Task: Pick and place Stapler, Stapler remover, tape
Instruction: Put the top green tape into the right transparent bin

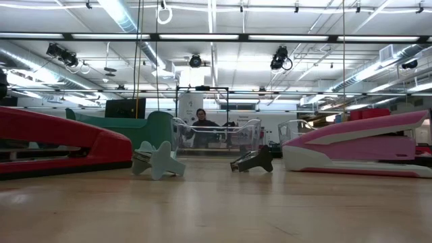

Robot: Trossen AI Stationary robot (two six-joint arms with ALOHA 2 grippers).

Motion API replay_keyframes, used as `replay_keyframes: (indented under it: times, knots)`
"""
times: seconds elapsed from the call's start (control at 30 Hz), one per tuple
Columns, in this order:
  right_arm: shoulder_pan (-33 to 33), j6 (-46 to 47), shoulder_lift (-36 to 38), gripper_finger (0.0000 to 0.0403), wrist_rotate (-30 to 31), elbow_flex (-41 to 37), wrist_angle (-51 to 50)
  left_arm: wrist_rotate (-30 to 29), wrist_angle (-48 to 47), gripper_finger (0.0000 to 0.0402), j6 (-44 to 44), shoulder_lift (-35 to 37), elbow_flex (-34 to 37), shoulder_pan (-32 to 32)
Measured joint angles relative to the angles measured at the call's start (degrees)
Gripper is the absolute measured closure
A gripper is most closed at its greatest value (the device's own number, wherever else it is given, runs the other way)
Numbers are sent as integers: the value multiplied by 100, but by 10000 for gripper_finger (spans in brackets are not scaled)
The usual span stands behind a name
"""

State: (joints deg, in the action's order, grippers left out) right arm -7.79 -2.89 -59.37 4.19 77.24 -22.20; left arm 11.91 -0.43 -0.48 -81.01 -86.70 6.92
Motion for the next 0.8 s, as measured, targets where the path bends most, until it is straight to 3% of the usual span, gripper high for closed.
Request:
replay_keyframes:
  times: [0.43, 0.6, 0.8]
  knots:
    - [0, 572, -174, 103, 138, 1, 253, 152, 276, 303, 12, 0, 0, 1]
    - [0, 567, -361, 71, 135, 1, 536, 236, 278, 303, 23, 0, 0, 2]
    - [0, 627, -534, 60, 138, 0, 1064, 303, 285, 303, 25, 0, 0, 0]
